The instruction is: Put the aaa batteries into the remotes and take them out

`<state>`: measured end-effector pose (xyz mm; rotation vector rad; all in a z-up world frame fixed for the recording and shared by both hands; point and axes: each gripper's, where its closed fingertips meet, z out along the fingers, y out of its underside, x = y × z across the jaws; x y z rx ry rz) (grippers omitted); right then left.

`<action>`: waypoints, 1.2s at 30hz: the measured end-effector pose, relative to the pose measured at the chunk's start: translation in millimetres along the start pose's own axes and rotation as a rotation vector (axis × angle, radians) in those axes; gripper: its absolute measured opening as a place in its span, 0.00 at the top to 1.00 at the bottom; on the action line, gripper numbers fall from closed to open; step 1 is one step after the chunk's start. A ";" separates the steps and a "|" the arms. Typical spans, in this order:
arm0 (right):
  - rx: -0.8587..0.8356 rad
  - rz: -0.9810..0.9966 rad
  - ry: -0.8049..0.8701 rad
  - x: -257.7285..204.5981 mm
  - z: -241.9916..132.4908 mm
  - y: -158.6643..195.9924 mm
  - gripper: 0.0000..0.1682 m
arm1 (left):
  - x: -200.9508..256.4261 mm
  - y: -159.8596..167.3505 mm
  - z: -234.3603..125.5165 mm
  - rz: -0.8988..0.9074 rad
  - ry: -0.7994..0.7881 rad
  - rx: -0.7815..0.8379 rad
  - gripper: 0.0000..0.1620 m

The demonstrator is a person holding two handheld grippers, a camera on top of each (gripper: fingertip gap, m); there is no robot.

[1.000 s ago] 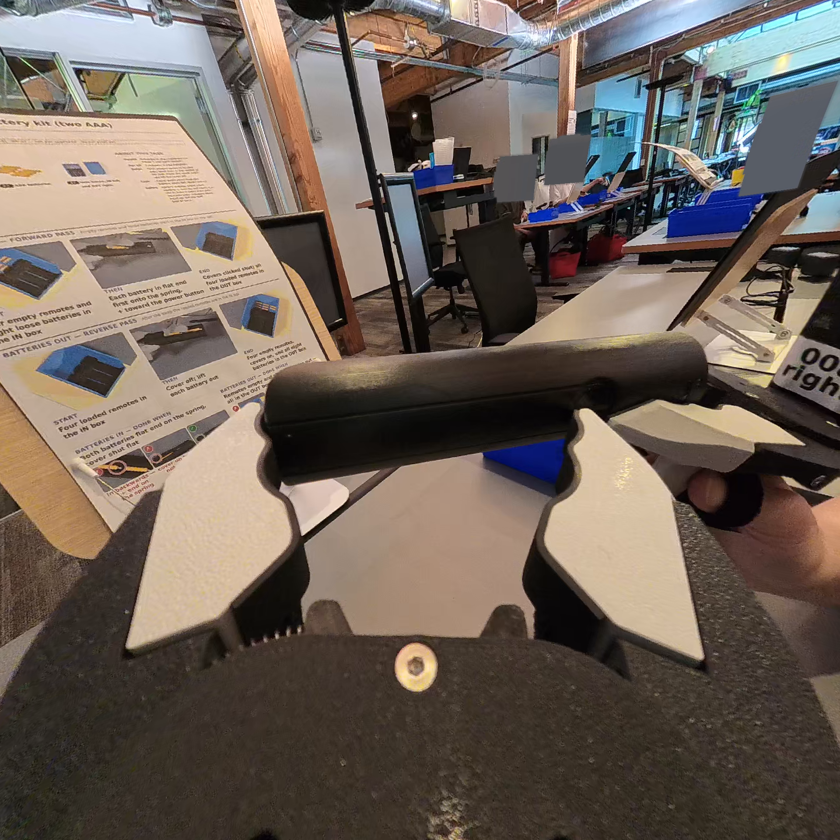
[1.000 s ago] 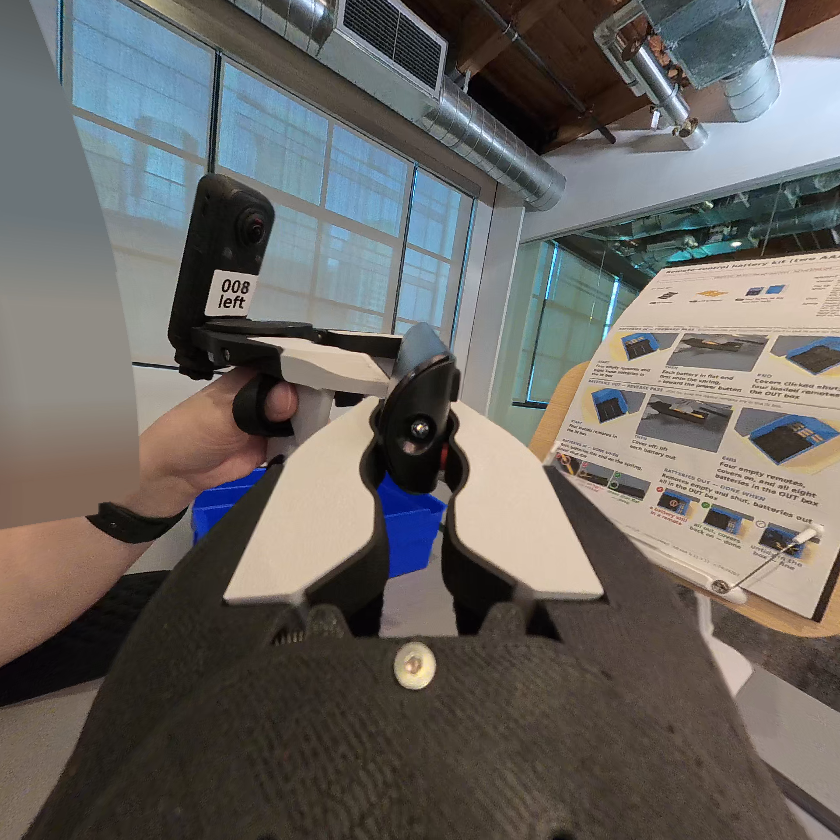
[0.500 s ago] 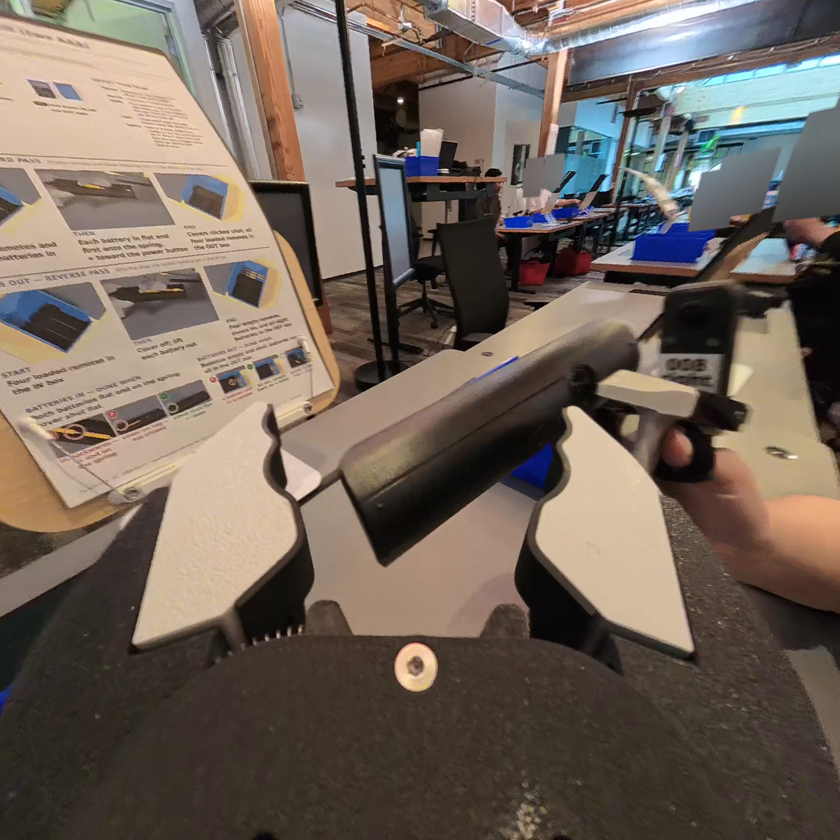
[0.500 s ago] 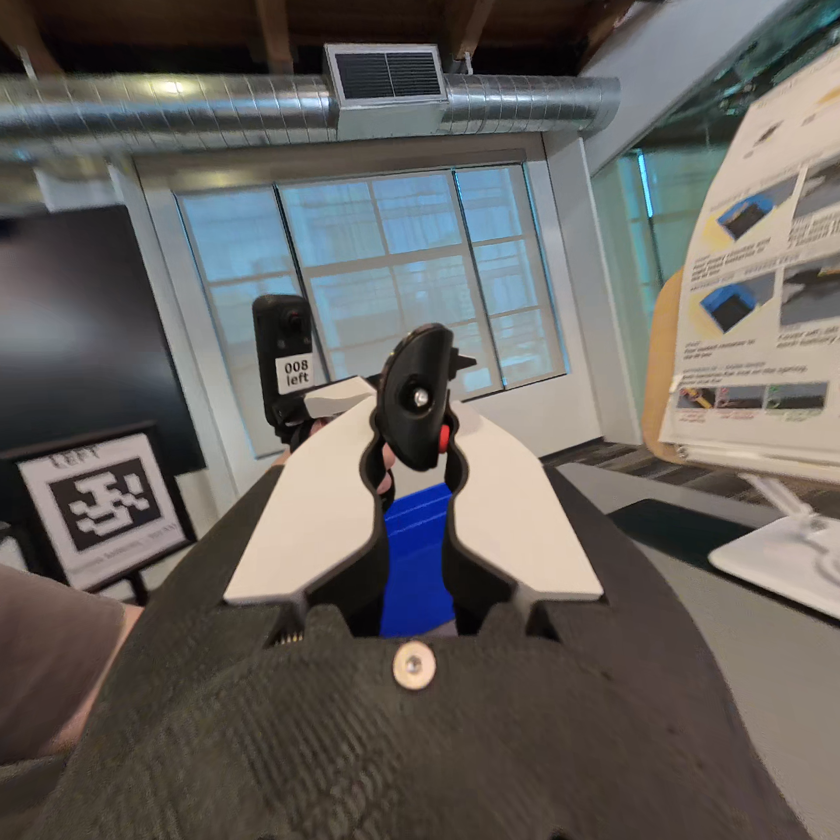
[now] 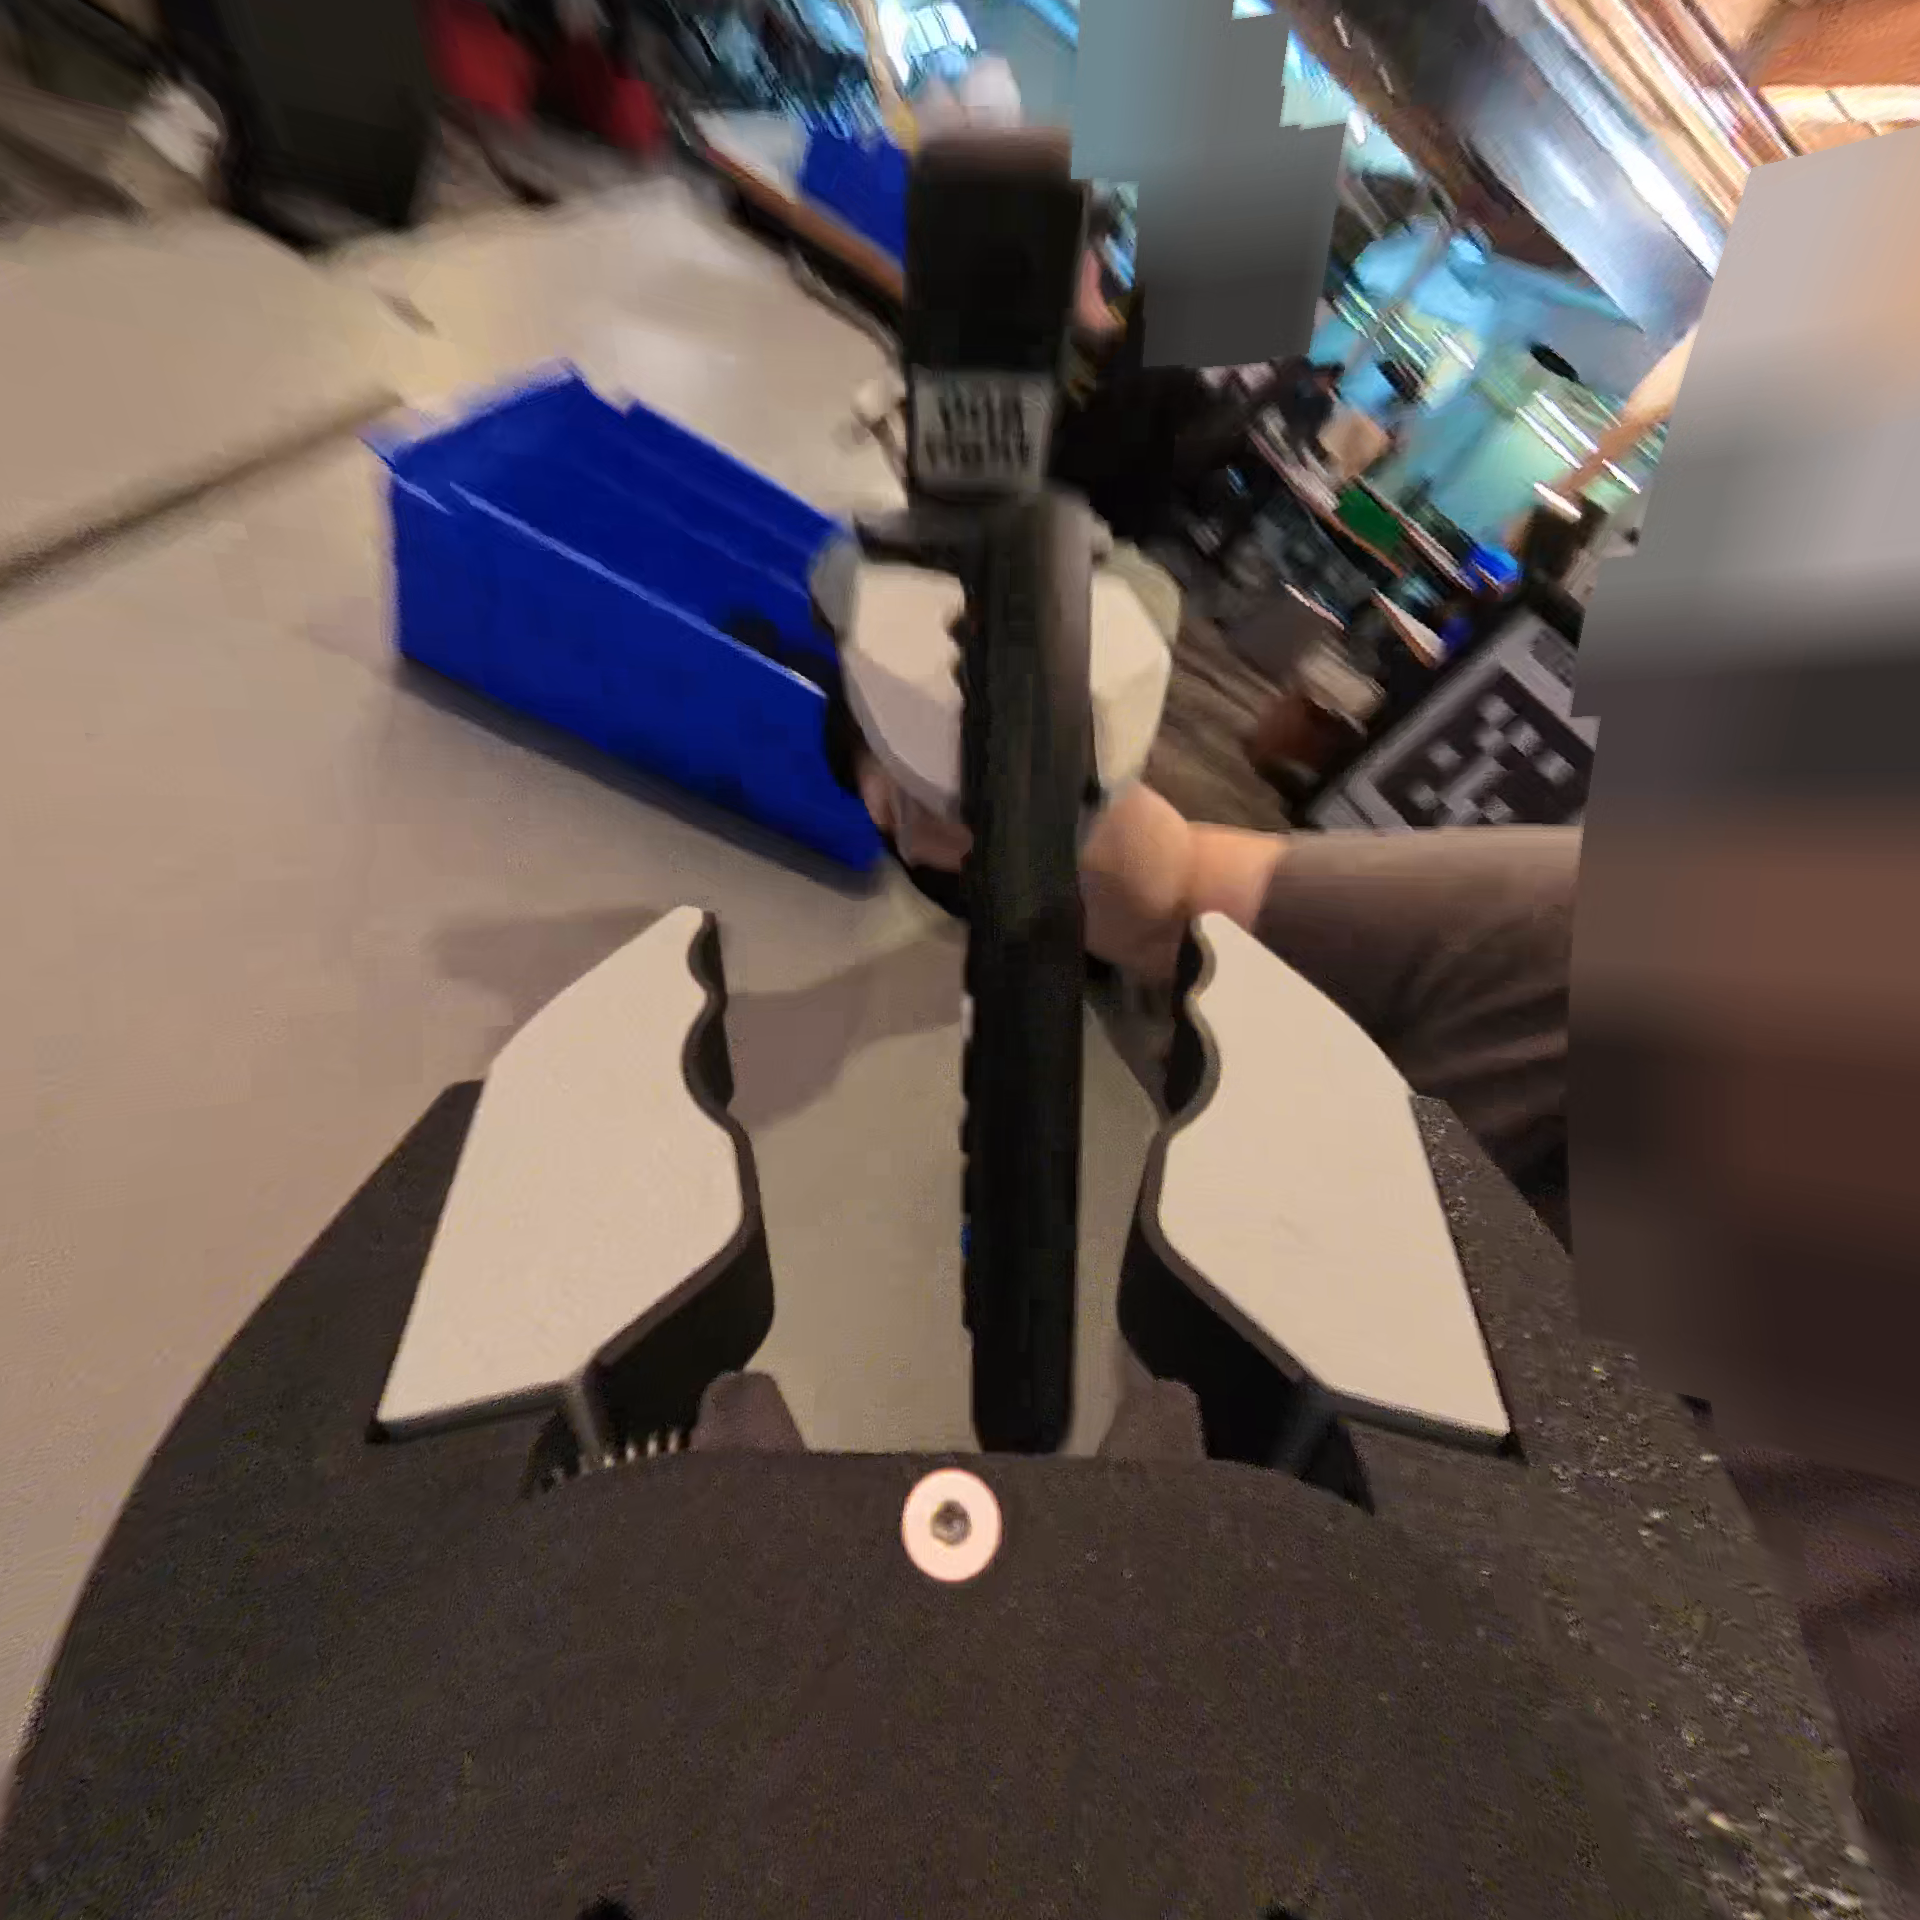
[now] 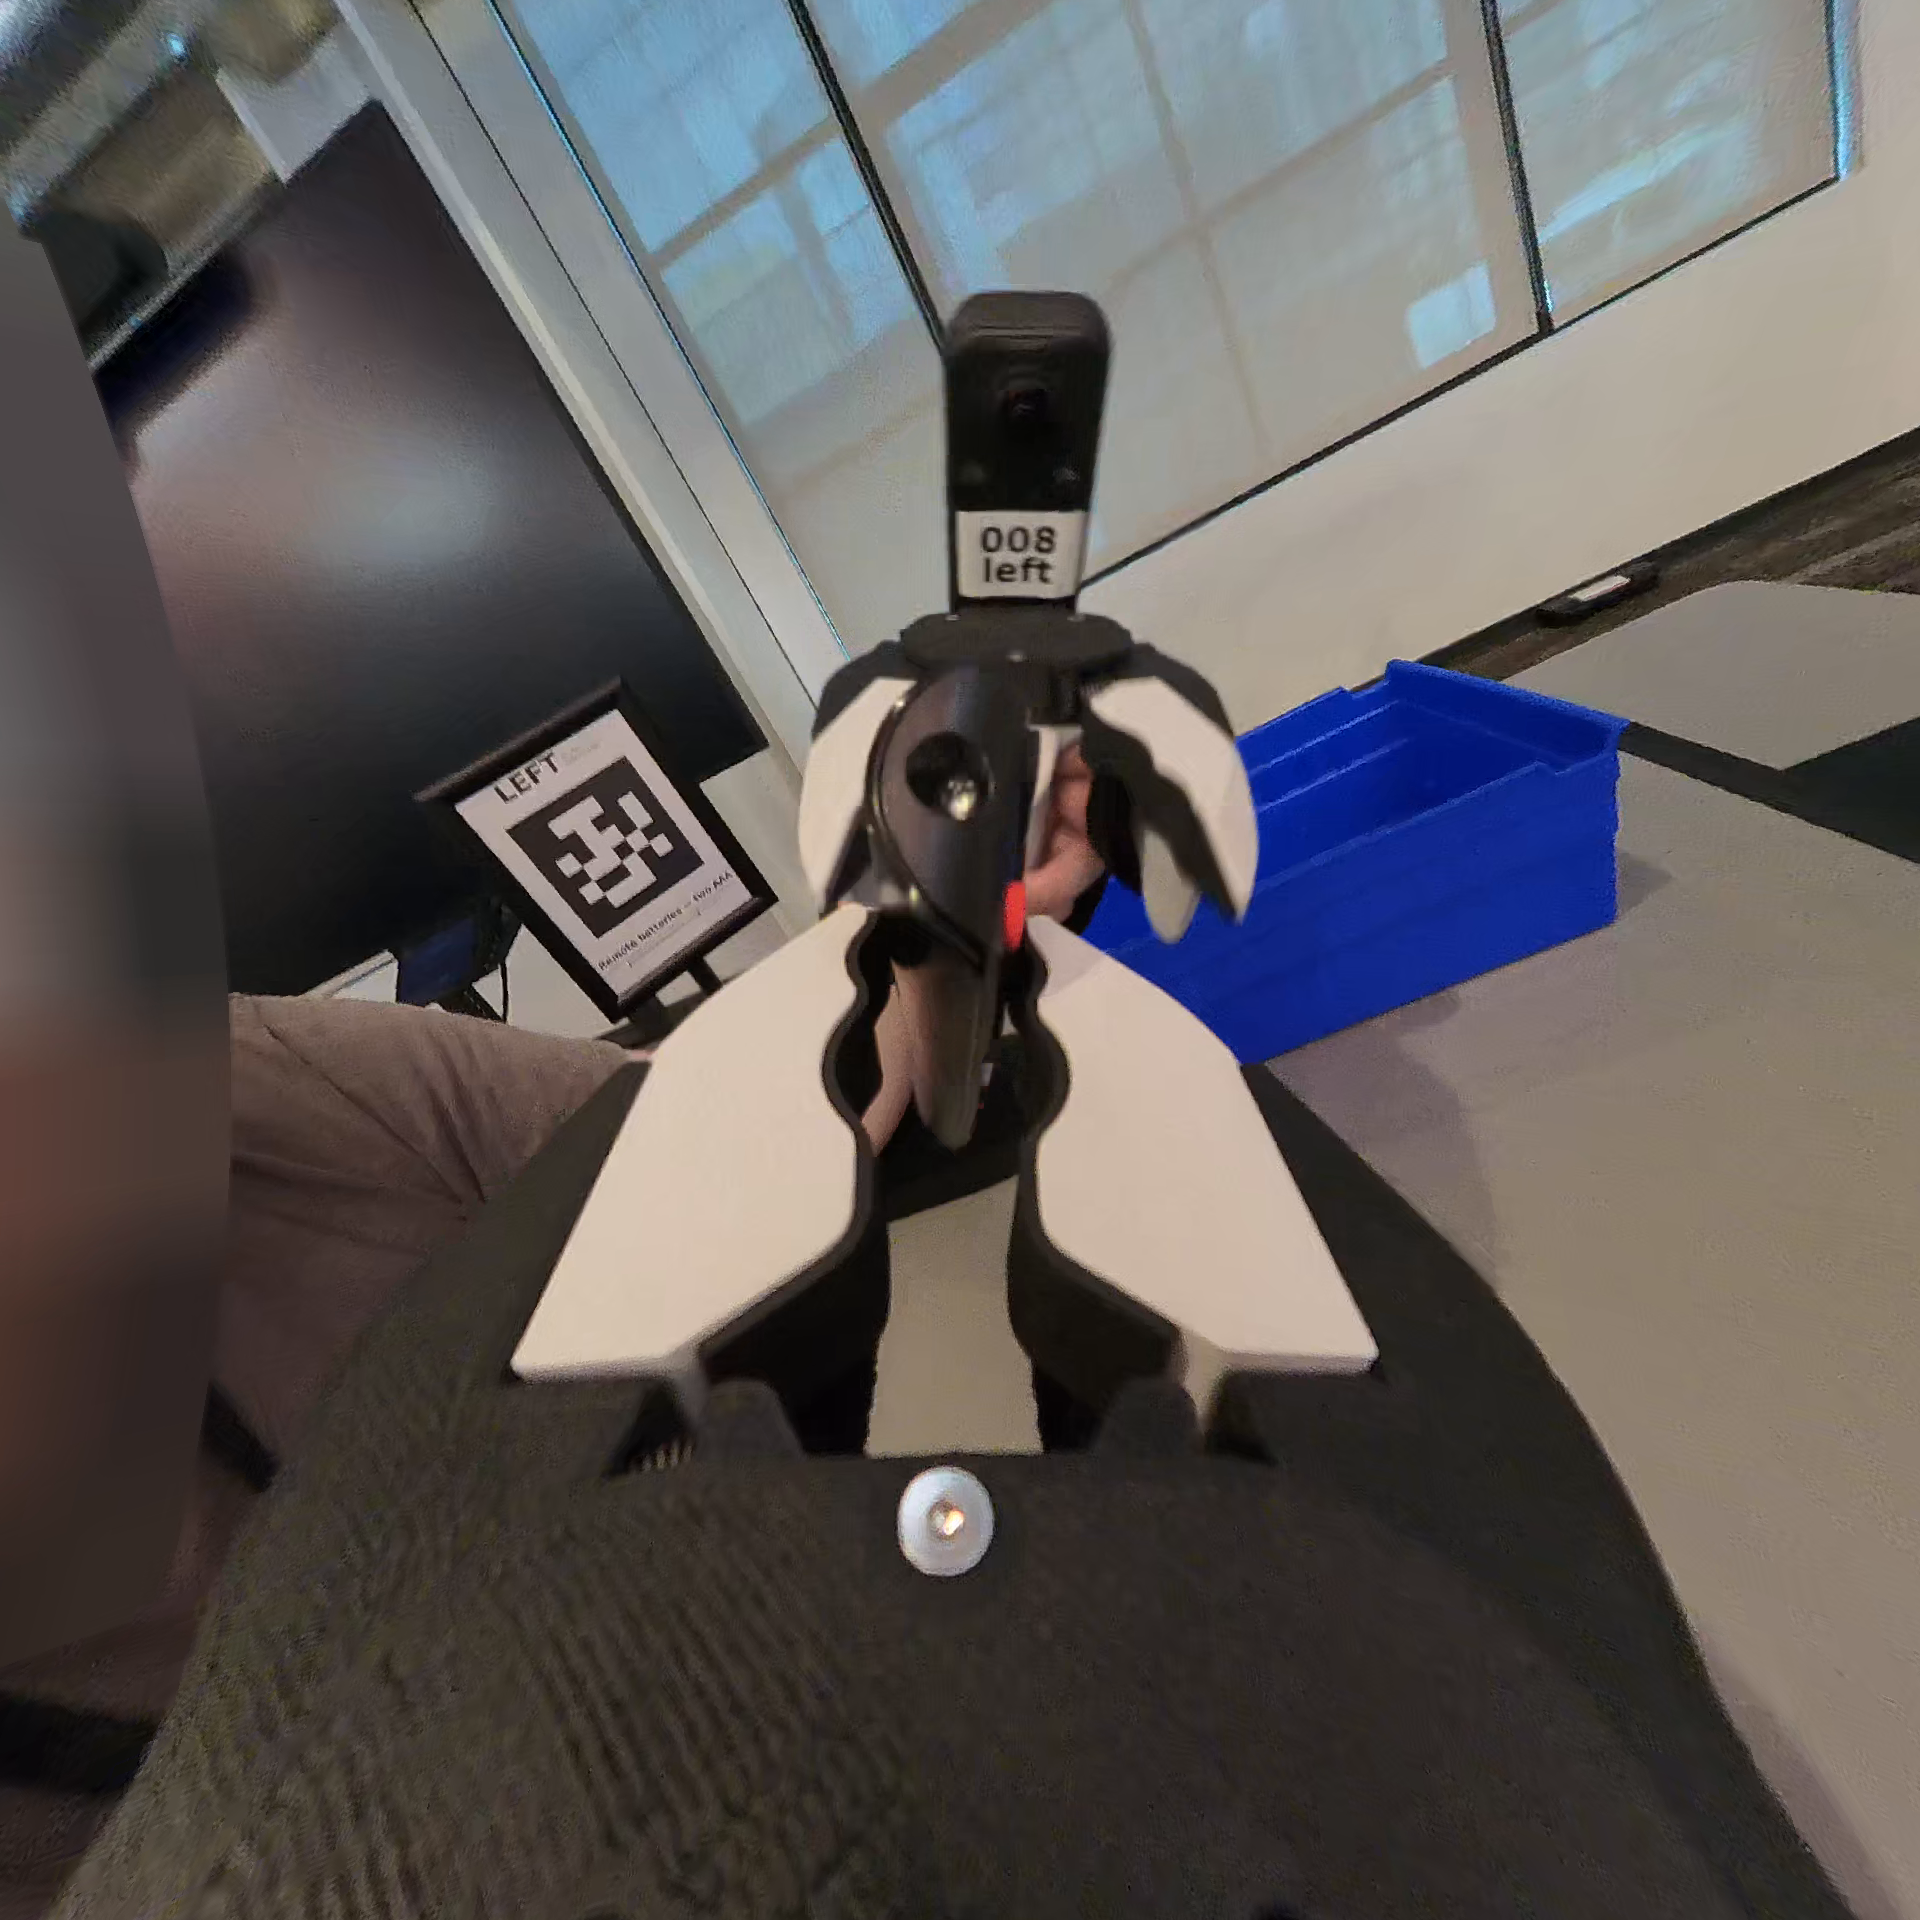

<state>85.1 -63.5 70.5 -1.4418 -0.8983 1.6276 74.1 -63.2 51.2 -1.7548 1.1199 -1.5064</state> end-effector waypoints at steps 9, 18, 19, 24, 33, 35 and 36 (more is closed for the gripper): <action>0.076 0.042 -0.025 -3.3 -27.1 -28.4 0.87 | 13.8 38.0 40.7 -0.035 0.233 -0.185 0.65; 0.165 -0.049 -0.035 -10.0 -26.5 -40.1 0.87 | 23.3 34.6 65.1 0.138 0.206 -0.145 0.83; 0.172 -0.058 -0.039 -12.3 -25.9 -41.1 0.87 | 25.3 34.0 65.6 0.139 0.211 -0.141 0.83; 0.135 -0.096 0.079 -6.1 -19.4 -36.0 0.83 | 17.9 30.5 71.1 0.154 0.131 -0.119 0.84; 0.065 -0.166 0.289 6.7 -17.5 -27.9 0.80 | 3.1 32.1 71.4 0.164 -0.005 -0.148 0.84; 0.065 -0.154 0.285 5.8 -16.8 -27.2 0.80 | 1.8 34.2 73.3 0.165 -0.022 -0.160 0.84; 0.064 -0.142 0.283 6.0 -16.7 -26.7 0.80 | 2.5 33.2 74.1 0.161 -0.023 -0.154 0.84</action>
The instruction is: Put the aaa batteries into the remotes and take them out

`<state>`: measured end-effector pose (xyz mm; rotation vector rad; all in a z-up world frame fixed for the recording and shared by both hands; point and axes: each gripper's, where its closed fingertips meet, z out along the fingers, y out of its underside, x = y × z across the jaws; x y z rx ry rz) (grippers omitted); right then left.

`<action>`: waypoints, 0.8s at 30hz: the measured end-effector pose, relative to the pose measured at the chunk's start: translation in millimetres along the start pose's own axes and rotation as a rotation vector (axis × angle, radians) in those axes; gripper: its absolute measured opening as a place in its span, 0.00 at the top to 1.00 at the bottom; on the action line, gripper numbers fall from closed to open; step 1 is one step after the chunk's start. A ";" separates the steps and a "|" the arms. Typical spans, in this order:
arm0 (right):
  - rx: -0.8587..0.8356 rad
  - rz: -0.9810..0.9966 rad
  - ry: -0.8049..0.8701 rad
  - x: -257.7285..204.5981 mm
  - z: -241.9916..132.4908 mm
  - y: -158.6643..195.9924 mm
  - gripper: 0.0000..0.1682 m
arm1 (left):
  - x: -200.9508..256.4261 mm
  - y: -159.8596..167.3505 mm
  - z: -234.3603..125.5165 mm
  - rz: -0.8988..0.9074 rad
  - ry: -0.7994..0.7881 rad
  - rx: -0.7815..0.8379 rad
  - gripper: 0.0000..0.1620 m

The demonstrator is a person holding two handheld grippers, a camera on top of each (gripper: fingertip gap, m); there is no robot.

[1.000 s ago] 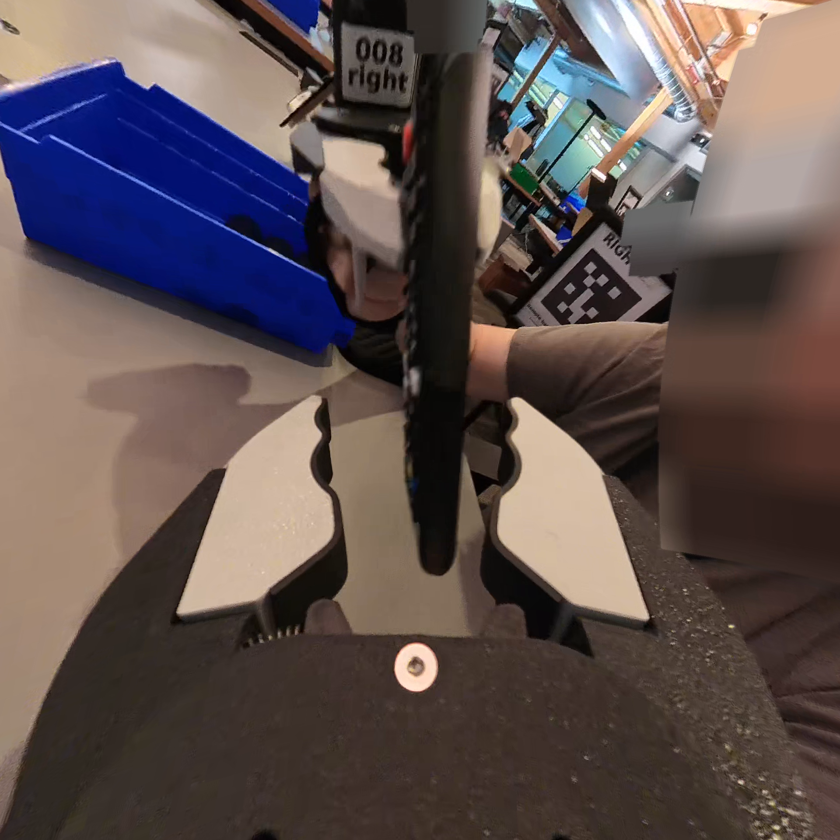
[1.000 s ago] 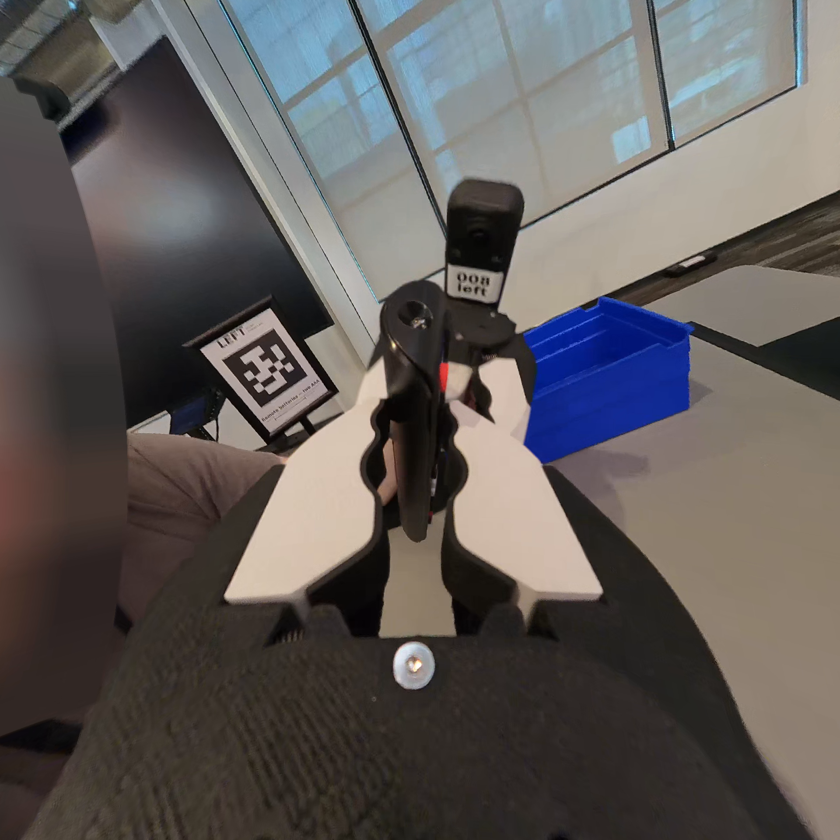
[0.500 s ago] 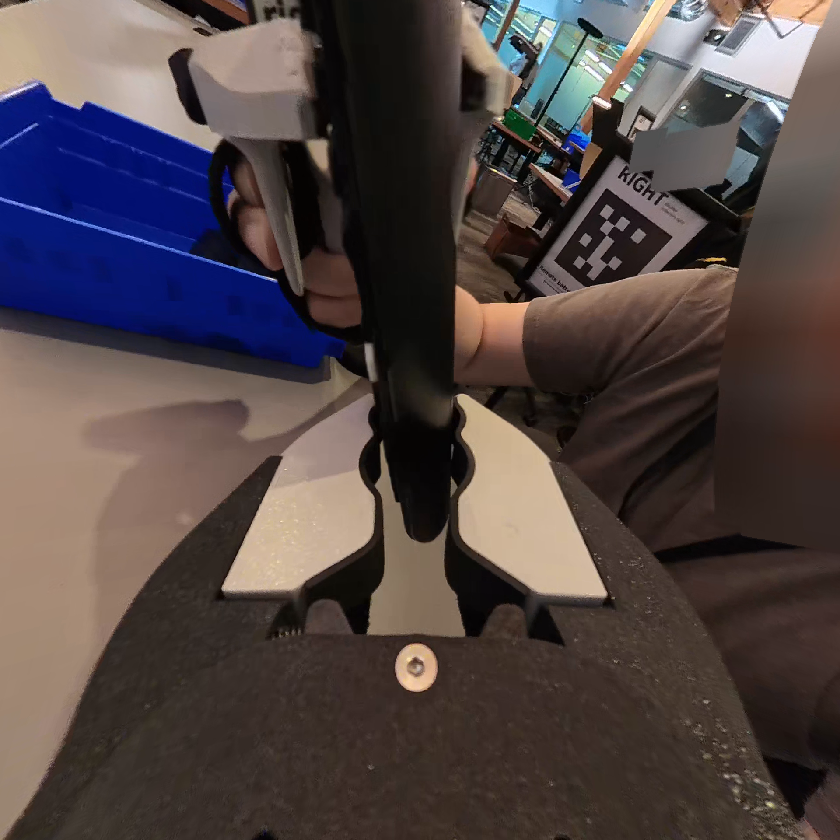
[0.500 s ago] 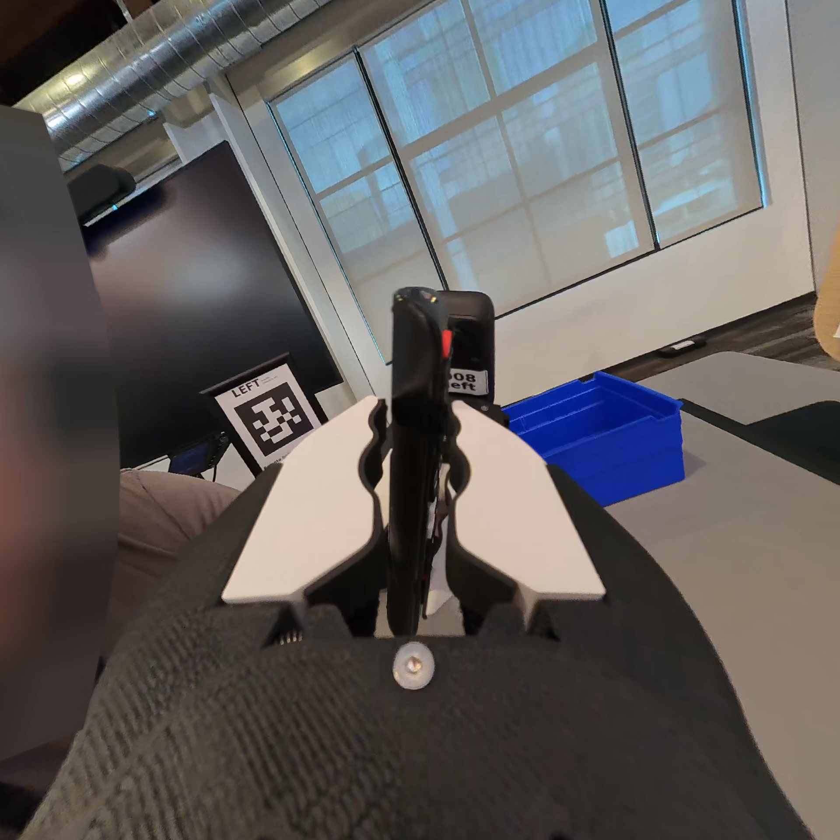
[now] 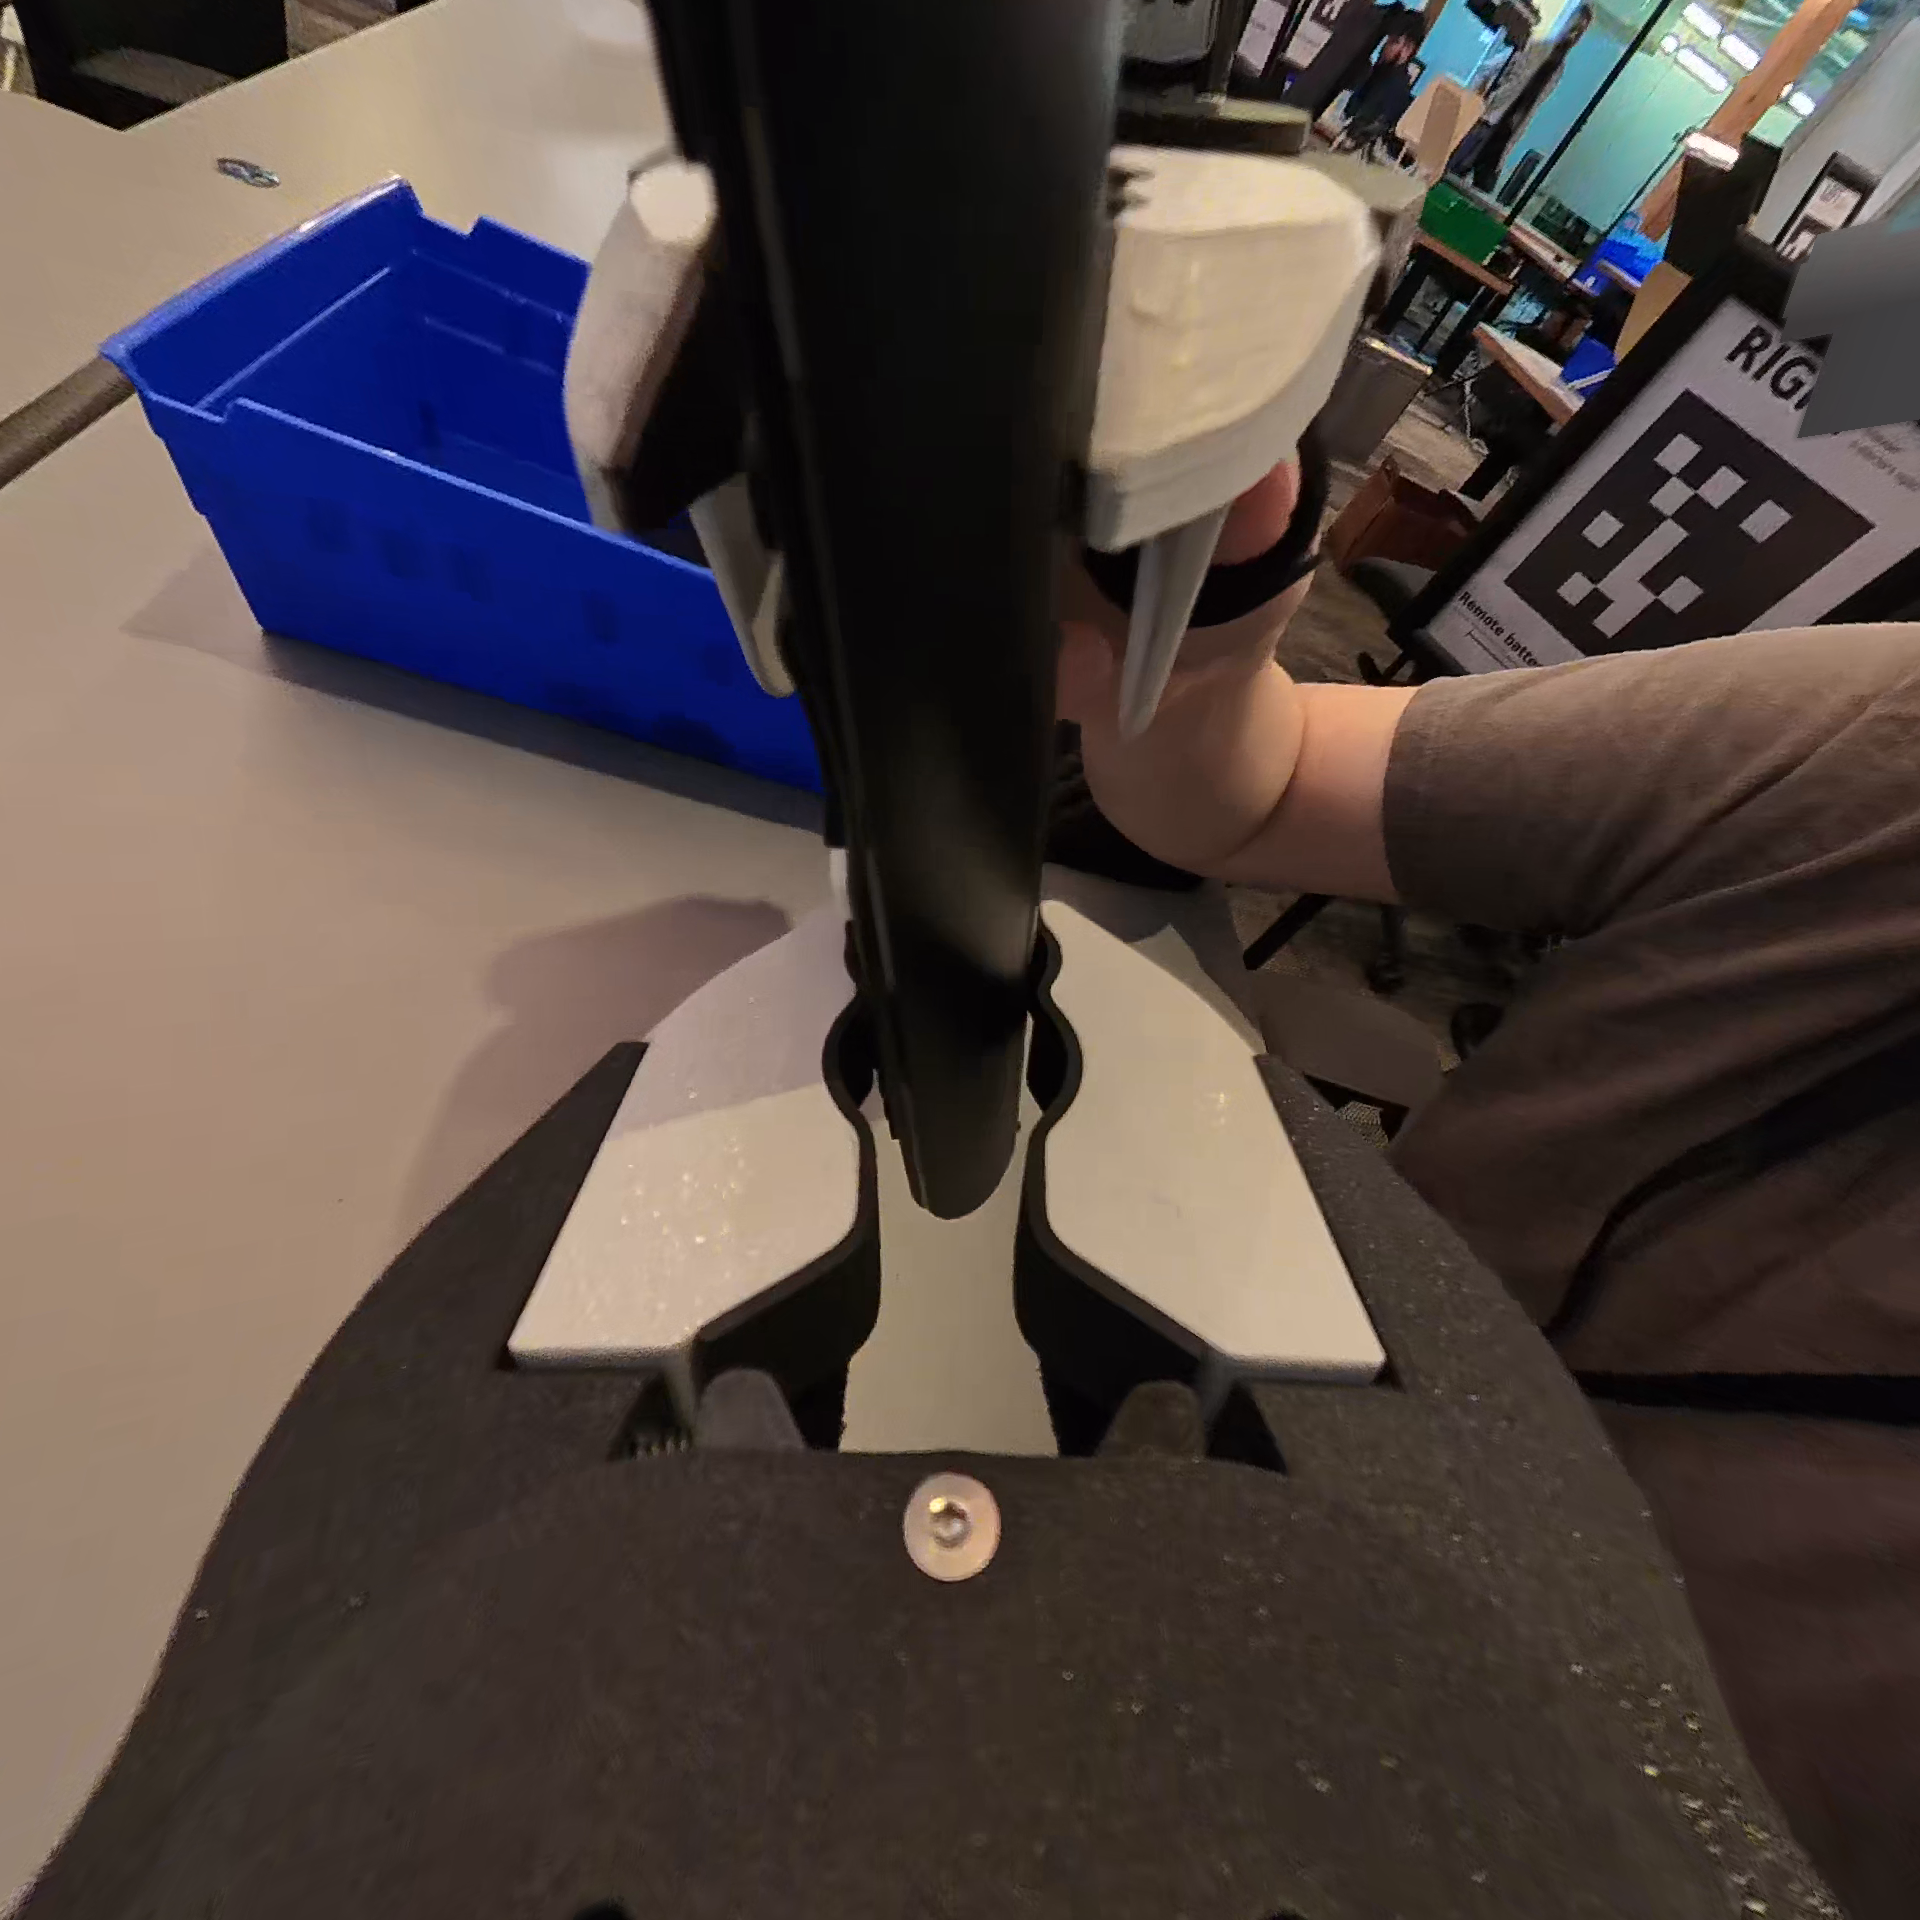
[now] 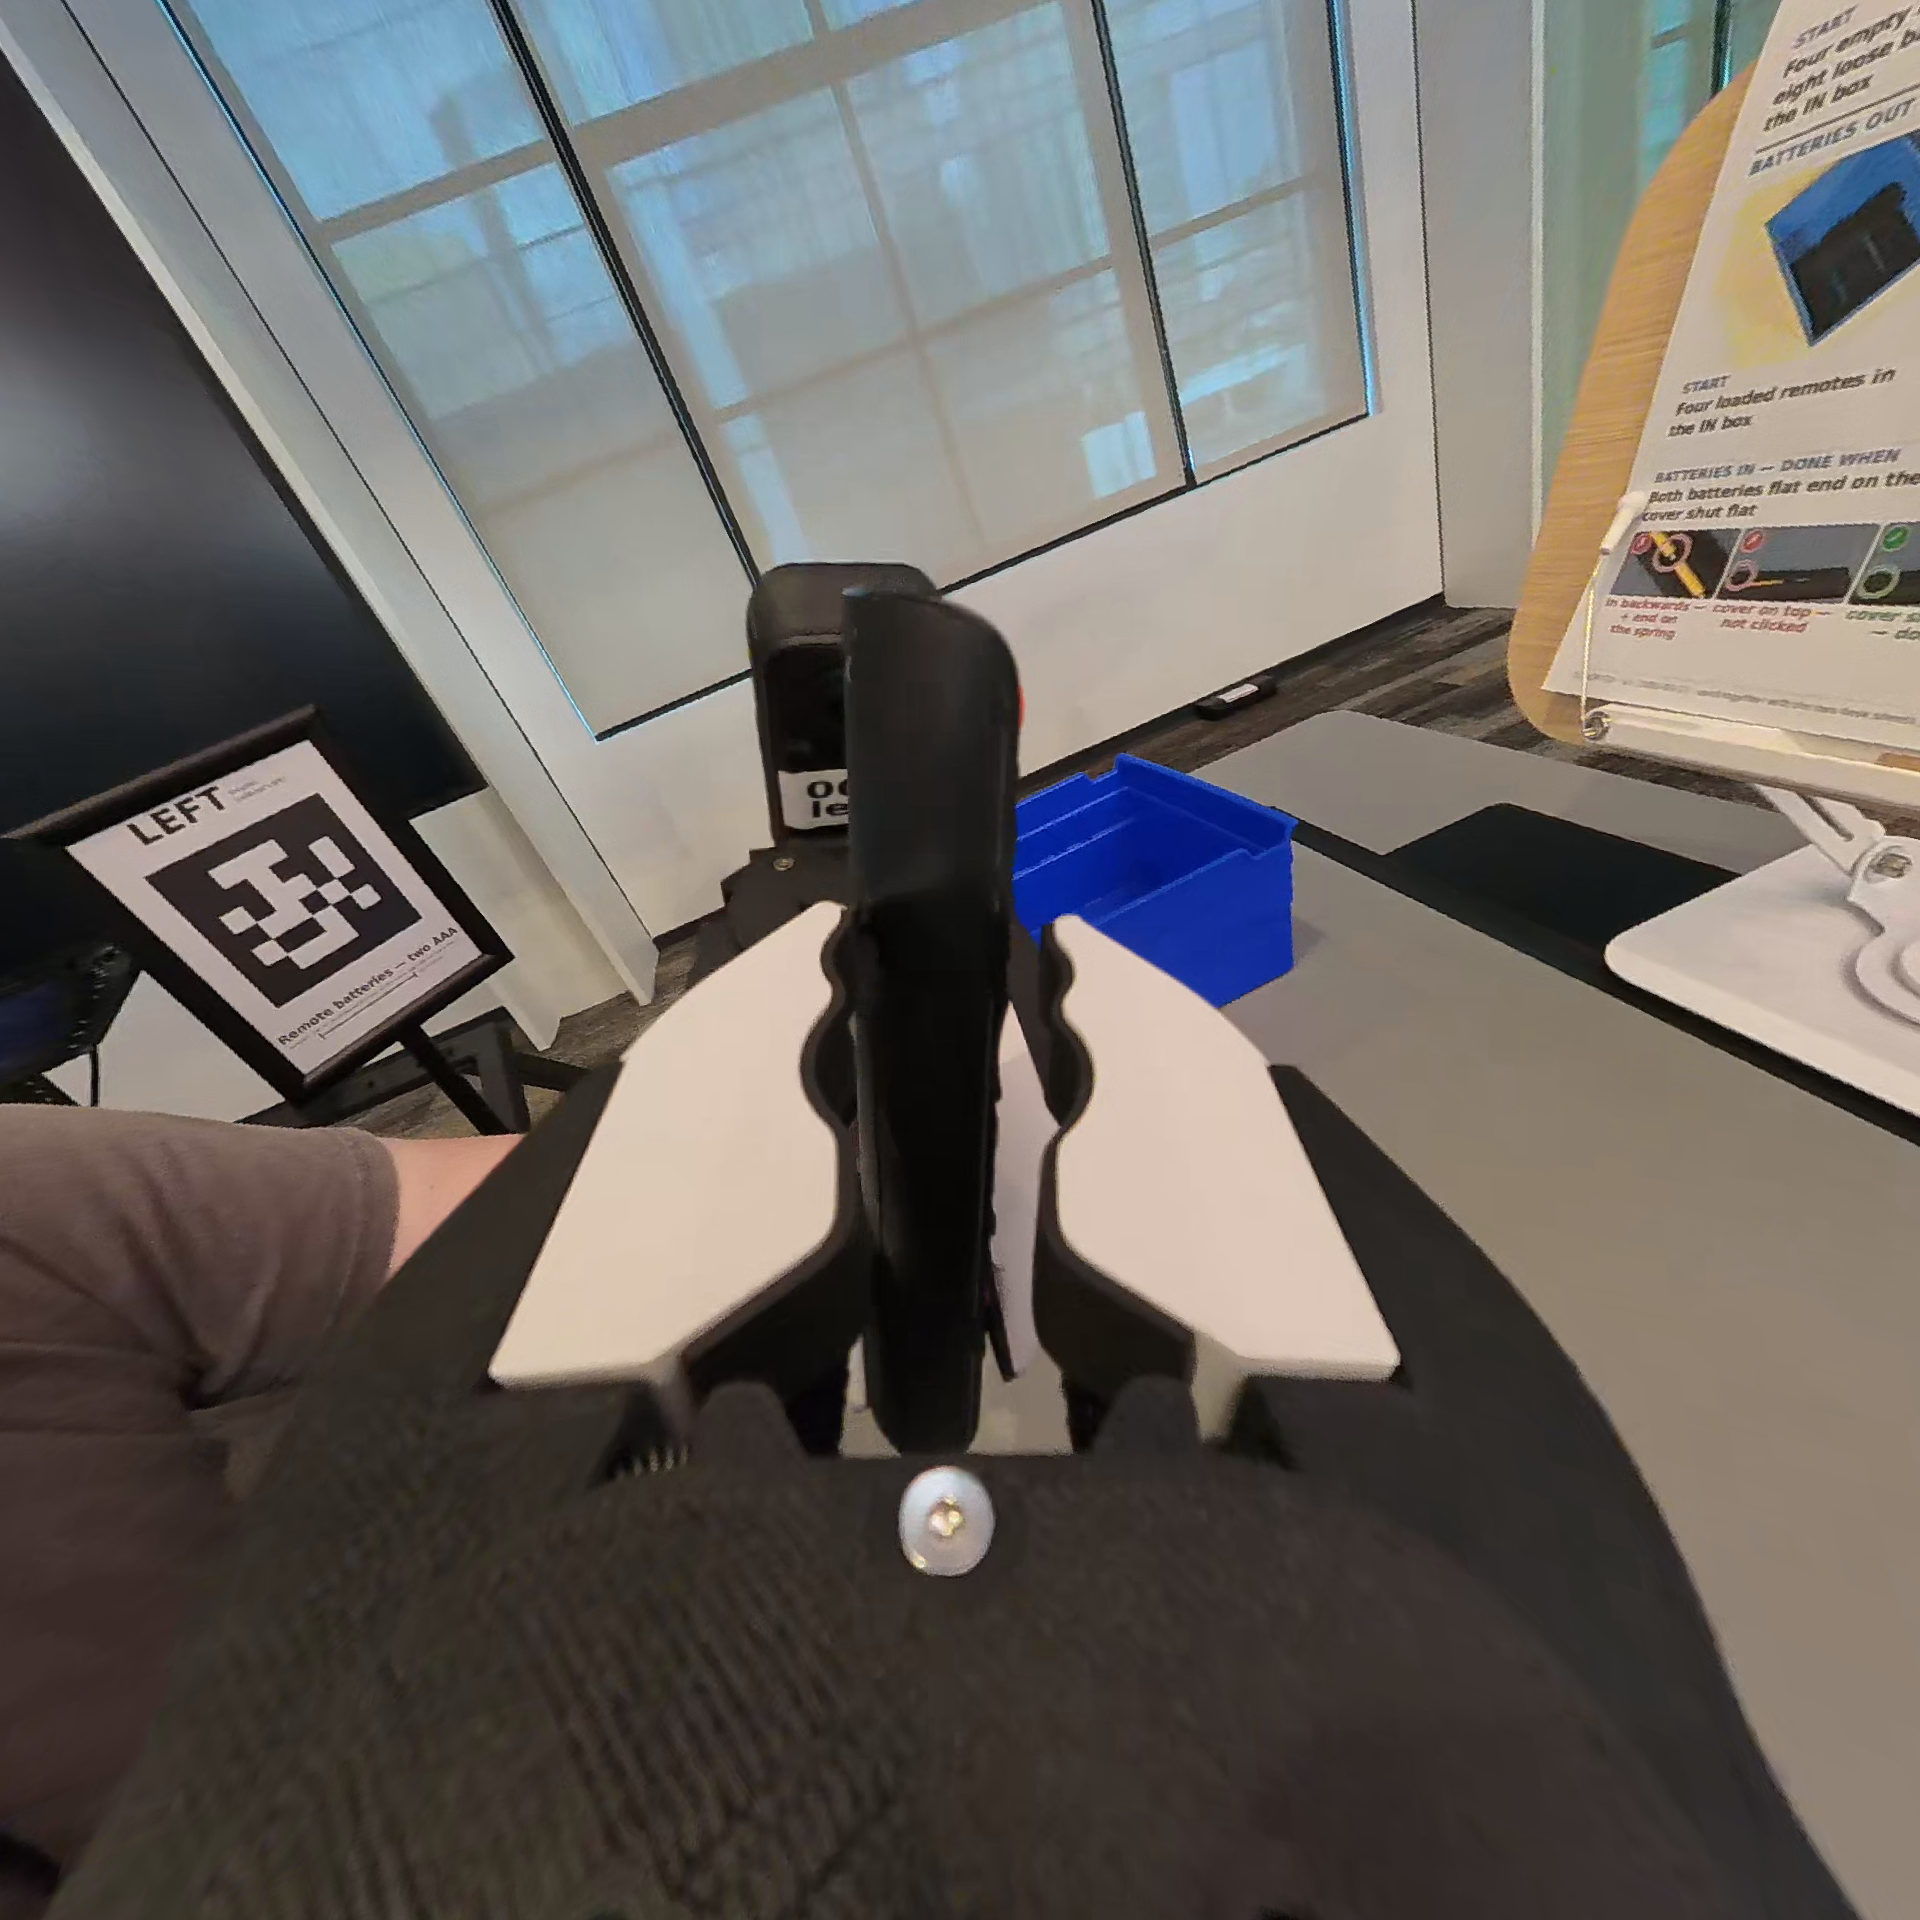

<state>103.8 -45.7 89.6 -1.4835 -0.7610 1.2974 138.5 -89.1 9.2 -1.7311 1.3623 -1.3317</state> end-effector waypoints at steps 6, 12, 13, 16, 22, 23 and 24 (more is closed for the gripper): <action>-0.037 -0.017 -0.052 -7.6 0.4 3.8 0.85 | -5.1 1.7 -1.3 0.063 -0.100 -0.044 0.84; -0.095 -0.042 -0.084 -10.1 -2.2 7.9 0.86 | 2.4 3.4 2.7 0.015 -0.031 -0.049 0.84; -0.093 -0.020 -0.107 -12.1 -3.0 7.3 0.86 | 6.1 2.0 2.6 0.005 -0.002 -0.039 0.84; -0.103 0.049 -0.158 -13.3 -1.5 11.3 0.87 | 19.7 -16.3 -7.4 -0.044 0.103 0.081 0.65; -0.147 0.216 -0.285 -14.0 8.3 30.0 0.87 | -3.4 -51.4 -54.5 -0.066 -0.006 0.335 0.54; -0.165 0.215 -0.289 -14.0 11.0 35.2 0.87 | -4.9 -56.9 -62.2 -0.075 -0.001 0.390 0.58; -0.180 0.206 -0.290 -14.4 13.5 39.7 0.87 | -6.9 -59.7 -67.9 -0.077 0.002 0.425 0.65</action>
